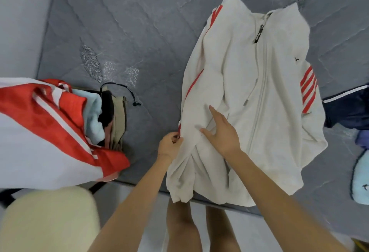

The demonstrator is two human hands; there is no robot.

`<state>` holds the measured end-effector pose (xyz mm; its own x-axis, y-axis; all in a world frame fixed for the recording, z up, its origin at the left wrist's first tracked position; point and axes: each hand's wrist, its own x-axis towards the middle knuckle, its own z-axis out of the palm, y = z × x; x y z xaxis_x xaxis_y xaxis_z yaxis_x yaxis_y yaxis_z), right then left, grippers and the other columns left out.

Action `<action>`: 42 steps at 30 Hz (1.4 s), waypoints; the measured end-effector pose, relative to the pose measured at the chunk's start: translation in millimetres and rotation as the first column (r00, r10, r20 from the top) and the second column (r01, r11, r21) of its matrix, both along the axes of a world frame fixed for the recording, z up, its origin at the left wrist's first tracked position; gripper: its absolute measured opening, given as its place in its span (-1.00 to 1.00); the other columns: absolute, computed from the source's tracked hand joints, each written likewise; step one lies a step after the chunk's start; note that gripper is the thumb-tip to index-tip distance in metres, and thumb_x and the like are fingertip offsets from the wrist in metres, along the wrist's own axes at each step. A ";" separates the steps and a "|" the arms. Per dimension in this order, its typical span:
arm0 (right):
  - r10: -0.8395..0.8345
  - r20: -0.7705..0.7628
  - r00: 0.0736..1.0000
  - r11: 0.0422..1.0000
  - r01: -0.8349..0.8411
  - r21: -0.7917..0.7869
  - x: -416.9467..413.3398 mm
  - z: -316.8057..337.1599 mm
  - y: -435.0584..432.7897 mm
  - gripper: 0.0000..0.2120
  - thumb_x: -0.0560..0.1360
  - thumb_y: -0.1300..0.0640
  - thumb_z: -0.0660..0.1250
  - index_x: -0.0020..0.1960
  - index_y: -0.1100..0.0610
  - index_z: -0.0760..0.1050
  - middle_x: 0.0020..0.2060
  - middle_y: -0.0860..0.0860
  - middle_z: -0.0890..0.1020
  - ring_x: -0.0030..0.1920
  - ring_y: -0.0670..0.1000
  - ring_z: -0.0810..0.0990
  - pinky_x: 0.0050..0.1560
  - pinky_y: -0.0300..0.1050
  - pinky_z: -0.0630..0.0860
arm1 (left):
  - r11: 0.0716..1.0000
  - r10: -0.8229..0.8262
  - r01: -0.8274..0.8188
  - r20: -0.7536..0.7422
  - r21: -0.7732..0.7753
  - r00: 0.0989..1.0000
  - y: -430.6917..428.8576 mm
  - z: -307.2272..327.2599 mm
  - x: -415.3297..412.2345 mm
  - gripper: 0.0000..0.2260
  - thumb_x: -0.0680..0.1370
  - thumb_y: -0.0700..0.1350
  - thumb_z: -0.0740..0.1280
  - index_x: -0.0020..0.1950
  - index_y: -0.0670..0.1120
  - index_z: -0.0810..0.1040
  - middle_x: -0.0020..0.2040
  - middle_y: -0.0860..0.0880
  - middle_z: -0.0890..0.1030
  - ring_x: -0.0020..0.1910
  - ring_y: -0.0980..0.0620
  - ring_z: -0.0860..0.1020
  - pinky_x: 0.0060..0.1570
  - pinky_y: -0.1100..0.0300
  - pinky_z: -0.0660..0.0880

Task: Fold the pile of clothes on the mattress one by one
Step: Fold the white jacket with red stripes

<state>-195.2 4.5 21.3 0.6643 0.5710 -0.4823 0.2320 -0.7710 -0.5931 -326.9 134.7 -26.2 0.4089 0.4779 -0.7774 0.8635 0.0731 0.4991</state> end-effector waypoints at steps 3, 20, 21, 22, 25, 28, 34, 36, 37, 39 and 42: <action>-0.072 -0.106 0.992 0.997 0.070 -0.024 -12.0 -1.8 6.0 -0.33 0.53 -0.14 0.32 0.53 0.02 0.15 0.45 -0.02 0.36 0.39 0.00 0.37 0.28 -0.22 0.32 | 1.000 -0.001 0.001 0.011 0.020 1.000 -3.3 -1.3 -9.1 -0.93 0.54 -0.20 0.30 -0.11 -0.07 0.55 -0.30 0.06 0.49 -0.26 0.11 0.44 -0.36 0.46 0.33; -0.483 -0.370 0.794 0.855 0.519 0.000 -37.2 6.0 37.4 -0.67 0.59 0.16 0.24 -0.22 0.41 0.41 -0.26 0.35 0.54 -0.22 0.22 0.55 -0.02 0.15 0.52 | 0.982 0.167 -0.113 0.404 -0.153 0.899 -18.4 30.6 -25.4 -0.86 0.59 -0.16 0.28 0.05 0.08 0.53 0.00 0.19 0.61 0.04 0.20 0.57 0.08 0.30 0.50; -0.484 -0.429 0.763 0.838 0.545 0.024 -37.5 8.4 38.2 -0.67 0.60 0.17 0.22 -0.12 0.47 0.45 -0.16 0.40 0.57 -0.13 0.30 0.59 0.06 0.20 0.54 | 0.979 0.171 -0.114 0.374 -0.170 0.911 -15.6 31.1 -23.0 -0.85 0.58 -0.14 0.30 0.09 0.09 0.52 0.04 0.18 0.60 0.06 0.23 0.55 0.10 0.29 0.50; -0.481 -0.475 0.737 0.827 0.562 0.036 -37.6 9.7 38.4 -0.67 0.61 0.18 0.21 -0.04 0.50 0.47 -0.10 0.41 0.58 -0.06 0.34 0.59 0.09 0.21 0.54 | 0.972 0.169 -0.100 0.345 -0.211 0.923 -12.7 31.1 -20.0 -0.86 0.58 -0.11 0.30 0.11 0.07 0.53 0.05 0.14 0.61 0.06 0.22 0.56 0.10 0.27 0.51; -0.467 -0.532 0.706 0.814 0.579 0.053 -34.9 12.4 38.4 -0.65 0.63 0.17 0.18 0.03 0.51 0.48 -0.04 0.38 0.60 -0.03 0.30 0.61 0.03 0.02 0.62 | 0.976 0.088 -0.020 0.312 -0.215 0.946 -4.5 31.8 -15.0 -0.87 0.59 -0.10 0.27 -0.09 -0.11 0.55 -0.22 0.07 0.59 -0.22 0.15 0.53 -0.08 0.26 0.49; -0.494 -0.488 0.719 0.801 0.595 0.066 -28.0 10.8 40.4 -0.68 0.61 0.15 0.24 -0.02 0.45 0.52 -0.09 0.29 0.64 -0.10 0.18 0.64 -0.02 -0.13 0.62 | 0.998 0.039 -0.018 0.376 -0.060 0.926 3.4 40.9 -15.6 -0.74 0.61 -0.12 0.24 -0.28 -0.03 0.34 -0.42 0.17 0.35 -0.40 0.23 0.29 -0.28 0.37 0.33; -0.376 -0.164 0.912 0.883 0.406 0.237 7.4 6.0 60.4 -0.62 0.57 0.07 0.32 0.36 0.08 0.41 0.22 -0.11 0.50 0.17 -0.16 0.46 0.19 -0.40 0.39 | 0.920 -0.158 -0.053 0.493 0.388 0.856 22.8 78.5 -27.6 -0.67 0.60 -0.16 0.26 -0.29 0.12 0.28 -0.39 0.12 0.35 -0.42 0.19 0.32 -0.34 0.41 0.28; -0.271 -0.063 0.961 0.927 0.278 0.251 20.7 3.8 71.7 -0.57 0.59 0.00 0.28 0.42 0.05 0.34 0.31 -0.12 0.43 0.25 -0.19 0.37 0.29 -0.34 0.26 | 0.895 -0.149 -0.100 0.504 0.434 0.851 31.3 91.9 -30.8 -0.75 0.59 -0.15 0.28 -0.27 0.04 0.36 -0.37 0.10 0.40 -0.39 0.19 0.36 -0.32 0.43 0.30; -0.213 -0.013 0.977 0.946 0.209 0.247 27.4 2.1 77.3 -0.56 0.59 -0.01 0.27 0.44 0.05 0.33 0.36 -0.08 0.42 0.30 -0.15 0.36 0.33 -0.30 0.22 | 0.887 -0.129 -0.130 0.510 0.442 0.850 35.5 99.3 -31.2 -0.78 0.58 -0.14 0.28 -0.25 0.03 0.38 -0.37 0.09 0.40 -0.38 0.18 0.37 -0.31 0.44 0.31; -0.088 0.100 0.991 0.975 0.066 0.211 41.6 2.2 86.9 -0.55 0.61 -0.01 0.23 0.46 0.07 0.32 0.43 0.01 0.39 0.41 0.00 0.34 0.45 -0.15 0.18 | 0.874 -0.094 -0.178 0.518 0.452 0.850 43.6 114.0 -29.2 -0.84 0.59 -0.13 0.25 -0.20 -0.01 0.42 -0.38 0.09 0.39 -0.38 0.16 0.36 -0.33 0.44 0.29; 0.149 0.251 0.956 0.973 -0.187 0.132 66.8 5.7 101.8 -0.53 0.62 0.05 0.22 0.50 0.10 0.26 0.48 0.08 0.32 0.49 0.12 0.24 0.52 0.03 0.11 | 0.850 -0.062 -0.230 0.523 0.474 0.850 59.4 132.2 -19.8 -0.86 0.59 -0.13 0.22 -0.14 -0.12 0.47 -0.37 0.01 0.41 -0.38 0.05 0.36 -0.38 0.34 0.29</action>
<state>-128.4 106.3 27.0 0.6372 0.7387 -0.2198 0.4993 -0.6129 -0.6124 -346.7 194.0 106.0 0.6062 0.7876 -0.1102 0.4804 -0.2522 0.8400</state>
